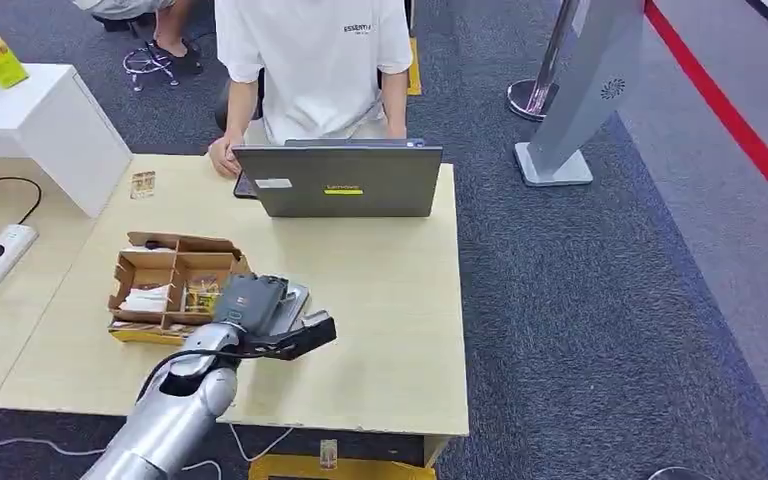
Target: Pass the card to the sensor for recognition and then transmit it.
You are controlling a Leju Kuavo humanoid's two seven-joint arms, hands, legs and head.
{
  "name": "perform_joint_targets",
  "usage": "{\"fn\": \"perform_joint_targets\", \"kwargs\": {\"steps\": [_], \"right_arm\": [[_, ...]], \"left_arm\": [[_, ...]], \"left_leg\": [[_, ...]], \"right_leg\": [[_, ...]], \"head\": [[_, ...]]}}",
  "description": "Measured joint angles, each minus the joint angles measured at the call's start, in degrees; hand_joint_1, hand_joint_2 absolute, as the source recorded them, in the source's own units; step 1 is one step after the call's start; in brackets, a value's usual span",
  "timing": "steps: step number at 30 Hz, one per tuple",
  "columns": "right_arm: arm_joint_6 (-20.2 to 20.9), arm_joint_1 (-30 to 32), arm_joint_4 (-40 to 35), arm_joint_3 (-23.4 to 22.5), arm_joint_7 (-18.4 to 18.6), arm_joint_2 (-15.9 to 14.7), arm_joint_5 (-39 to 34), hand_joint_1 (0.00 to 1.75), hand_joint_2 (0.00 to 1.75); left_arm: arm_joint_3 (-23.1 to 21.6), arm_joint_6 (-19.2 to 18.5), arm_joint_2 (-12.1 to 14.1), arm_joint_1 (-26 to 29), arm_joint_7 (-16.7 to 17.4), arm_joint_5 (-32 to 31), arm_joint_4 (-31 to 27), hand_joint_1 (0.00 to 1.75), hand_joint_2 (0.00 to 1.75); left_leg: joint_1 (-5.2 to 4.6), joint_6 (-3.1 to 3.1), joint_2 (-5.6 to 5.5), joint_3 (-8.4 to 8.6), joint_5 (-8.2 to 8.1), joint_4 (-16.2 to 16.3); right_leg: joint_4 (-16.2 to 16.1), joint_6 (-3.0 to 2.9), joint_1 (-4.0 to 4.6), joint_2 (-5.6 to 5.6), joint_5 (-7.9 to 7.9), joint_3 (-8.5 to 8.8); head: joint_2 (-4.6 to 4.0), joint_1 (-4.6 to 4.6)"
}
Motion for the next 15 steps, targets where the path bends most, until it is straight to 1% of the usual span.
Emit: {"fn": "perform_joint_targets", "kwargs": {"steps": [1, 3, 7, 8, 9, 11, 12, 14, 15], "right_arm": [[0.4, 0.0, 0.0, 0.0, 0.0, -0.2, -0.1, 0.0, 1.75], [0.6, 0.0, 0.0, 0.0, 0.0, -0.7, -0.3, 0.0, 1.75], [0.6, 0.1, 0.0, -0.1, 0.0, -1.3, -0.4, 0.0, 1.75], [0.5, 0.1, 0.0, -0.1, 0.0, -1.4, -0.5, 0.0, 1.75], [0.5, 0.1, 0.0, -0.1, 0.0, -1.4, -0.5, 0.0, 1.75], [0.5, 0.2, 0.0, -0.2, -0.1, -1.5, -0.6, 0.0, 1.75], [0.4, 0.2, 0.0, -0.2, -0.2, -1.5, -0.6, 0.0, 1.75], [0.1, 0.2, 0.0, -0.2, -0.4, -1.5, -0.2, 0.0, 1.75], [-0.1, 0.3, 0.0, -0.2, -0.5, -1.5, 0.0, 0.0, 1.75]], "left_arm": [[0.0, -0.3, -0.3, -0.5, -0.7, 1.6, 0.7, 1.75, 1.75], [0.0, 0.3, -1.2, -1.7, -1.6, 3.6, 1.4, 1.75, 1.75], [0.0, 0.3, -1.9, -3.1, -1.0, 5.8, 1.9, 1.75, 1.75], [0.0, 0.8, -1.9, -3.3, -0.9, 6.0, 1.9, 1.75, 1.75], [0.0, 1.7, -2.0, -3.4, -0.8, 5.9, 1.9, 1.75, 1.75], [0.0, 5.8, -2.0, -3.7, -0.2, 4.7, 1.4, 1.75, 1.75], [0.0, 7.8, -1.9, -3.9, 0.7, 3.6, 0.4, 1.75, 1.75], [0.0, 11.8, -0.8, -5.0, 3.4, 0.2, -4.0, 1.75, 1.75], [0.0, 12.5, 0.0, -6.3, 3.9, -0.8, -6.0, 1.75, 1.75]], "left_leg": [[0.0, 0.0, -0.02, 0.01, 0.0, 0.0], [0.0, 0.01, -0.02, 0.0, 0.01, 0.0], [0.0, 0.02, 0.06, 0.01, 0.03, 0.0], [0.0, 0.01, 0.05, 0.01, 0.04, 0.0], [0.0, 0.0, 0.04, 0.01, 0.05, 0.0], [0.01, -0.02, 0.05, 0.01, 0.07, 0.0], [0.02, -0.03, 0.05, 0.0, 0.07, 0.0], [0.04, -0.03, 0.04, -0.03, 0.07, 0.0], [0.03, -0.03, 0.02, -0.04, 0.07, 0.0]], "right_leg": [[0.0, 0.0, 0.0, 0.0, 0.0, 0.0], [0.0, 0.02, 0.0, 0.0, 0.02, 0.01], [0.0, -0.02, 0.0, 0.07, 0.08, -0.05], [0.0, -0.02, 0.0, 0.08, 0.09, -0.07], [0.0, -0.03, 0.0, 0.08, 0.08, -0.08], [0.0, -0.04, 0.01, 0.09, 0.09, -0.09], [0.0, -0.05, 0.01, 0.09, 0.1, -0.1], [0.0, -0.05, 0.03, 0.09, 0.1, -0.11], [0.0, -0.05, 0.02, 0.06, 0.1, -0.09]], "head": [[0.0, 0.04], [0.0, 0.02], [0.0, 0.0], [0.0, 0.0], [0.0, 0.02], [0.0, 0.0], [0.0, 0.0], [0.0, 0.0], [0.0, 0.02]]}}
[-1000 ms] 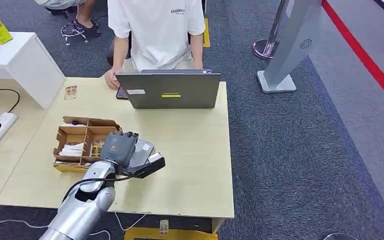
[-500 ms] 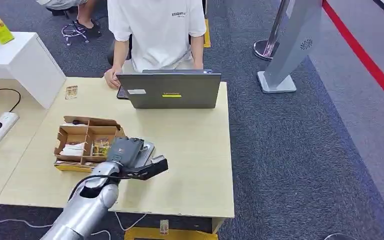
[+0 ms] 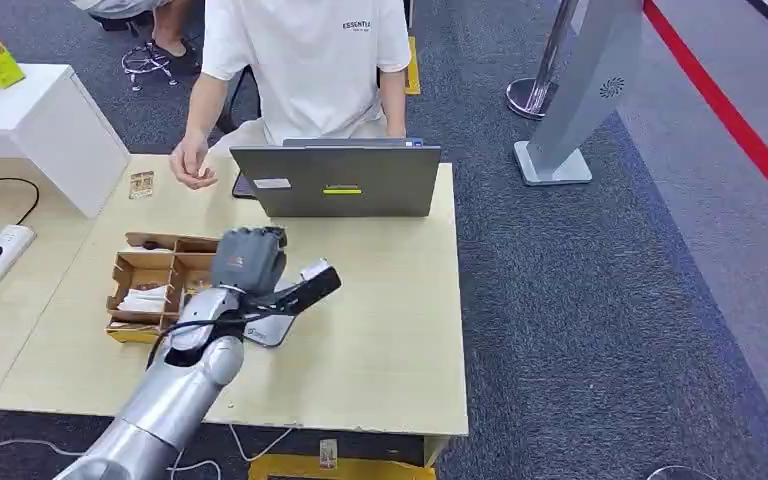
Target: Pass the card to the sensor for recognition and then transmit it.
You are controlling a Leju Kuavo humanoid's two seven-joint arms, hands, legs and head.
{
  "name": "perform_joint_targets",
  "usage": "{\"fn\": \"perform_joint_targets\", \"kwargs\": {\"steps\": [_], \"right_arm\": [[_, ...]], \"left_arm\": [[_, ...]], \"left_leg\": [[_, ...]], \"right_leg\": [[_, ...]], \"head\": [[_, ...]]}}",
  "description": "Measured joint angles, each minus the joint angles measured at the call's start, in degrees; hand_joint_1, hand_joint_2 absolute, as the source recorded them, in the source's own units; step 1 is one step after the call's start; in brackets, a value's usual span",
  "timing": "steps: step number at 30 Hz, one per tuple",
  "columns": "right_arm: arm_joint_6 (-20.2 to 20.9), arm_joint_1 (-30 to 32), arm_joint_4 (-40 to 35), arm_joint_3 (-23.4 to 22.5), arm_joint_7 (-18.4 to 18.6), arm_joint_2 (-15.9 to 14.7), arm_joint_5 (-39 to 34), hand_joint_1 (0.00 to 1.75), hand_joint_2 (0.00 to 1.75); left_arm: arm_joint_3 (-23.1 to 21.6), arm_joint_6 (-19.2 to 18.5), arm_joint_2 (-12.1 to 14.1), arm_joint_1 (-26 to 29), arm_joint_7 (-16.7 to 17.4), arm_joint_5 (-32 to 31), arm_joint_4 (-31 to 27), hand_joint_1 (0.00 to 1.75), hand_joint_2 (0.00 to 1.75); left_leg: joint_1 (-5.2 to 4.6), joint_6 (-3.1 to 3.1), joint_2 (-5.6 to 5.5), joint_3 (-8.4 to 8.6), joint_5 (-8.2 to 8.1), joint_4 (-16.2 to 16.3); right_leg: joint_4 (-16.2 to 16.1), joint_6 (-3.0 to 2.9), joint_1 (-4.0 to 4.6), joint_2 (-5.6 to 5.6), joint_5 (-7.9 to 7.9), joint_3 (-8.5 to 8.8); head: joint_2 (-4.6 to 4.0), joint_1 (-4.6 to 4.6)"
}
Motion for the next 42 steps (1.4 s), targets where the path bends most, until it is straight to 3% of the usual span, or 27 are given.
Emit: {"fn": "perform_joint_targets", "kwargs": {"steps": [5, 10, 14, 19, 24, 30, 42], "right_arm": [[-0.3, 0.0, 0.0, 0.0, -0.1, 0.0, 0.4, 0.0, 1.75], [-0.3, 0.0, 0.0, 0.0, -0.2, 0.0, 0.7, 0.0, 1.75], [-0.2, 0.0, 0.0, 0.0, -0.6, 0.0, 1.7, 0.0, 1.75], [0.5, -0.1, 0.0, 0.1, -0.1, 0.0, 3.0, 0.0, 1.75], [0.6, -0.1, 0.0, 0.1, 0.6, 0.0, 3.6, 0.0, 1.75], [0.6, -0.4, 0.0, 0.1, 1.0, 0.0, 3.9, 0.0, 1.75], [0.6, -0.4, 0.0, 0.1, 1.3, 0.0, 3.9, 0.0, 1.75]], "left_arm": [[1.0, -0.5, 2.3, -2.7, 0.4, -1.3, -6.2, 1.75, 1.75], [1.2, 0.9, 3.5, -3.1, 0.8, -3.3, -8.5, 1.75, 1.75], [4.9, 0.6, 8.0, -9.7, 2.7, -5.6, -8.3, 1.75, 1.75], [9.3, 0.8, 14.9, -21.5, 4.7, -12.7, -0.1, 1.75, 1.75], [11.5, 3.8, 19.3, -28.7, 4.1, -14.9, 11.3, 1.75, 1.75], [12.7, 5.4, 20.1, -29.8, 3.6, -15.1, 17.0, 1.75, 1.75], [13.9, 5.9, 19.9, -29.3, 2.8, -14.0, 19.2, 1.75, 1.75]], "left_leg": [[0.0, -0.01, 0.0, 0.02, 0.01, 0.0], [-0.02, -0.02, 0.0, 0.02, 0.02, 0.0], [0.01, -0.1, 0.08, 0.01, 0.07, 0.0], [0.01, -0.27, 0.15, 0.01, 0.18, 0.0], [0.02, -0.3, 0.18, 0.0, 0.2, -0.1], [0.0, -0.3, 0.12, -0.03, 0.2, -0.1], [0.0, -0.31, 0.12, -0.03, 0.2, -0.1]], "right_leg": [[0.0, 0.0, 0.0, -0.04, 0.0, 0.02], [0.0, -0.02, -0.01, -0.01, 0.02, 0.02], [0.1, -0.09, 0.01, 0.09, 0.06, -0.12], [0.3, -0.12, 0.0, 0.19, 0.05, -0.28], [0.4, -0.14, 0.0, 0.24, 0.04, -0.35], [0.4, -0.14, -0.01, 0.16, 0.04, -0.31], [0.4, -0.14, -0.01, 0.16, 0.04, -0.33]], "head": [[0.0, 0.0], [0.0, 0.0], [0.0, -0.07], [0.0, -0.17], [0.0, -0.13], [0.0, -0.13], [0.0, -0.13]]}}
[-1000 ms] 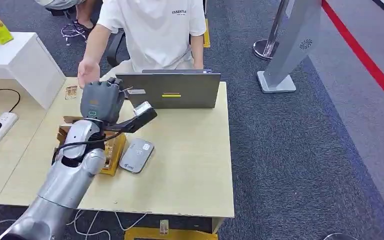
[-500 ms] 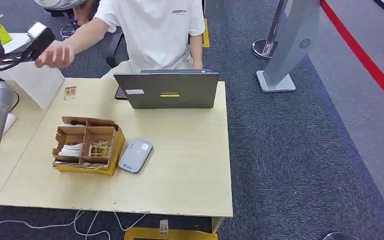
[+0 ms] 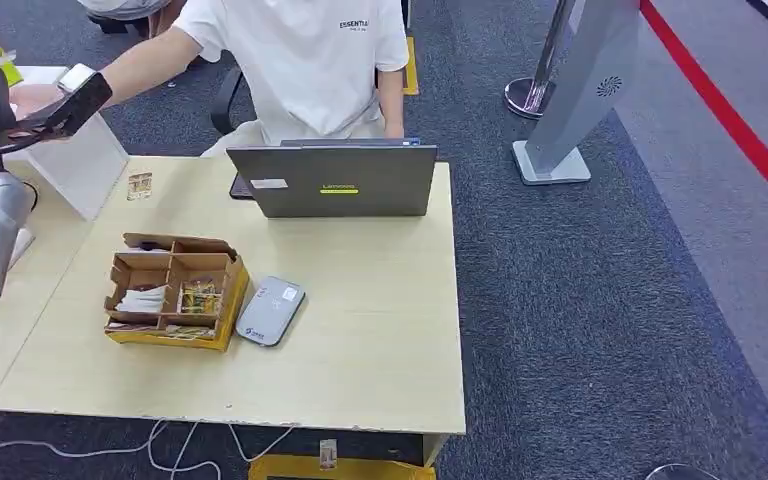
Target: Pass the card to the sensor for recognition and then transmit it.
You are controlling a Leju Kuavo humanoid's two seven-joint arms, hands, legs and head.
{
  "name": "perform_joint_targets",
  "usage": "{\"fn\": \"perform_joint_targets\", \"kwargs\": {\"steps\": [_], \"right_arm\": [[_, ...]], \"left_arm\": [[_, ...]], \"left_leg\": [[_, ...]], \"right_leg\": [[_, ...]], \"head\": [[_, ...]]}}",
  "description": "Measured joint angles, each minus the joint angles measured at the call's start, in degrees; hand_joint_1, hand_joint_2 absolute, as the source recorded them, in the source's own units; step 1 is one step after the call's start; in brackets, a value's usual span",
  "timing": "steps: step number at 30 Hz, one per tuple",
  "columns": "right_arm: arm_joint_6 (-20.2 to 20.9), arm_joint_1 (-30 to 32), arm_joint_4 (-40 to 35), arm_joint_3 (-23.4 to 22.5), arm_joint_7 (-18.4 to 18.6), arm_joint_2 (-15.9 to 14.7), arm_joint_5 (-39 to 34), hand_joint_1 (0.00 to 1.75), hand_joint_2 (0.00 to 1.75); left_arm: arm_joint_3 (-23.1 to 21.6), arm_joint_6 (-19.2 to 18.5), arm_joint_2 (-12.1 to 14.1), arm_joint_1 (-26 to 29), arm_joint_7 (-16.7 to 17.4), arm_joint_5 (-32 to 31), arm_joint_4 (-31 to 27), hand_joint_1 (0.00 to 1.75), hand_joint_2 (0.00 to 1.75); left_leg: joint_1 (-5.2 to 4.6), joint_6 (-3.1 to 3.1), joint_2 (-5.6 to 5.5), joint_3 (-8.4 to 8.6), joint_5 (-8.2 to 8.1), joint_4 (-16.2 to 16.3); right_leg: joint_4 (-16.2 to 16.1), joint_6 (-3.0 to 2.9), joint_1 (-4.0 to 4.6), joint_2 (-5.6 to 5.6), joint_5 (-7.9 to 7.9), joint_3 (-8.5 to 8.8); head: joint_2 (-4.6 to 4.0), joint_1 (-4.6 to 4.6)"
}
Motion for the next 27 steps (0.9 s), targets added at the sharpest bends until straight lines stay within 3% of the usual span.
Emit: {"fn": "perform_joint_targets", "kwargs": {"steps": [1, 27], "right_arm": [[0.0, 0.0, 0.0, 0.0, 0.0, 0.0, 0.0, 0.0, 1.75], [-0.1, 0.0, 0.0, 0.0, 0.1, 0.0, 0.5, 0.0, 1.75]], "left_arm": [[0.0, 0.0, 0.0, 0.1, 0.0, 0.0, 0.0, 0.0, 1.75], [2.0, 2.1, 0.0, 2.3, -1.0, 1.4, 0.1, 0.0, 1.75]], "left_leg": [[0.0, 0.0, 0.0, 0.0, 0.0, 0.0], [0.0, 0.0, -0.01, -0.01, 0.0, 0.0]], "right_leg": [[0.0, 0.0, 0.0, 0.0, 0.0, 0.0], [0.0, 0.0, 0.0, -0.01, 0.0, 0.01]], "head": [[0.0, 0.0], [0.0, 0.0]]}}
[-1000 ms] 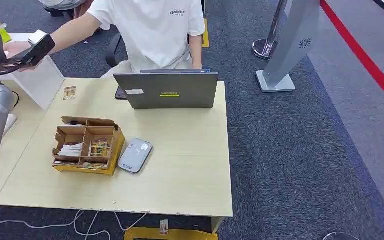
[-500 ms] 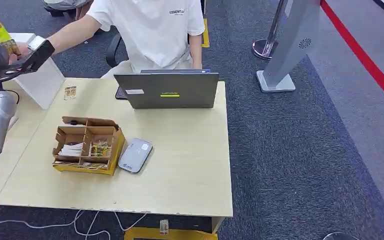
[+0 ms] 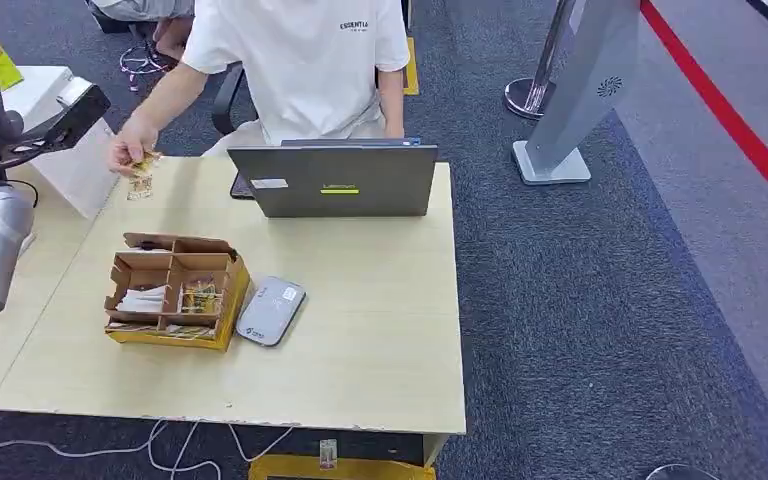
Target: Pass the card to the sensor for recognition and then transmit it.
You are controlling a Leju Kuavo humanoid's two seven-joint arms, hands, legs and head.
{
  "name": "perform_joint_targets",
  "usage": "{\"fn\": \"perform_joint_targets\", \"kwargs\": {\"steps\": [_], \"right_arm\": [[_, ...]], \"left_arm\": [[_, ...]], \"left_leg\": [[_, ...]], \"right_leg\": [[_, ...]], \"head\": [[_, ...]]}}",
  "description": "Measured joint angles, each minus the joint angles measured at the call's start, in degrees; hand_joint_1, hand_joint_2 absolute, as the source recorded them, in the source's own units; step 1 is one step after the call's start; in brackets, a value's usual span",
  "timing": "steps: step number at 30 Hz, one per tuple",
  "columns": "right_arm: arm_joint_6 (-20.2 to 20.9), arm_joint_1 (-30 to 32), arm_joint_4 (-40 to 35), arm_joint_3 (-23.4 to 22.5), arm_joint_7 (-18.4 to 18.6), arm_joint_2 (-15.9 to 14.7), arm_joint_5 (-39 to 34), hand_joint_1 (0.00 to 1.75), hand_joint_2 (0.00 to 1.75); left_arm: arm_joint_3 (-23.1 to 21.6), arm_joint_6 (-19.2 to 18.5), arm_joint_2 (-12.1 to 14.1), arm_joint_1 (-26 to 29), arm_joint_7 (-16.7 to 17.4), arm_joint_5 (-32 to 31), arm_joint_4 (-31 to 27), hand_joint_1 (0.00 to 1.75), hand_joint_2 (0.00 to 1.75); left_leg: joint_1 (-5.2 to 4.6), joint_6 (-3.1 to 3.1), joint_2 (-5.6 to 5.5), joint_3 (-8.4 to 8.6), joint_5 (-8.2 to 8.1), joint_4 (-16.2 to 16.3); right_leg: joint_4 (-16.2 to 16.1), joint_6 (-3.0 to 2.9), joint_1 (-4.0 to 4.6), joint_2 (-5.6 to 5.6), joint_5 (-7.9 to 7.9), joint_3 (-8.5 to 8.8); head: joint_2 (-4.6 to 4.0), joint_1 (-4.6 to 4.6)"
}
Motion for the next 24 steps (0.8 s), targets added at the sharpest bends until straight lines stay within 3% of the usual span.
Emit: {"fn": "perform_joint_targets", "kwargs": {"steps": [5, 9, 12, 16, 21, 24], "right_arm": [[0.0, 0.0, 0.0, 0.0, 0.3, 0.0, 0.1, 0.0, 1.75], [-0.2, 0.0, 0.0, 0.0, 0.5, 0.1, -0.5, 0.0, 1.75], [-1.1, 0.0, 0.0, -0.5, 0.6, 0.3, -1.7, 0.0, 1.75], [-2.0, 0.2, 0.1, -1.7, 0.7, 1.0, -2.6, 0.0, 1.75], [-2.6, 0.4, 0.1, -2.8, 0.8, 1.5, -3.4, 0.0, 1.75], [-2.9, 0.6, 0.1, -3.3, 0.8, 1.6, -3.5, 0.0, 1.75]], "left_arm": [[0.3, 0.0, 0.0, 0.2, -1.0, 0.5, 0.0, 0.0, 1.75], [0.5, -0.9, -0.9, 5.7, -4.3, 3.3, -5.5, 0.0, 1.75], [0.5, -4.3, -2.5, 15.0, -5.1, 4.5, -17.2, 0.0, 1.75], [-0.9, -6.1, -3.9, 29.1, -4.9, 4.0, -33.8, 0.0, 1.75], [-5.3, -6.4, -3.9, 41.0, -3.8, 2.3, -48.1, 0.0, 1.75], [-7.2, -6.7, -3.7, 45.2, -4.1, 2.0, -52.6, 0.0, 1.75]], "left_leg": [[0.0, 0.0, 0.0, 0.0, 0.0, 0.0], [-0.03, 0.0, 0.0, 0.02, 0.0, 0.0], [-0.11, 0.02, 0.06, 0.03, -0.04, 0.0], [-0.18, 0.01, 0.34, 0.04, -0.22, 0.0], [-0.17, 0.0, 0.35, 0.08, -0.3, 0.0], [-0.15, 0.02, 0.29, 0.03, -0.29, 0.0]], "right_leg": [[0.0, 0.0, 0.0, 0.0, 0.0, 0.0], [0.0, 0.0, -0.03, 0.01, 0.0, 0.0], [-0.1, 0.0, -0.1, 0.07, -0.01, 0.01], [-0.1, 0.01, -0.19, 0.34, -0.03, -0.13], [-0.1, 0.0, -0.18, 0.34, -0.1, -0.12], [-0.1, -0.02, -0.16, 0.24, -0.13, -0.11]], "head": [[0.0, 0.0], [0.0, 0.07], [0.0, 0.17], [0.0, 0.18], [0.0, -0.02], [0.0, 0.02]]}}
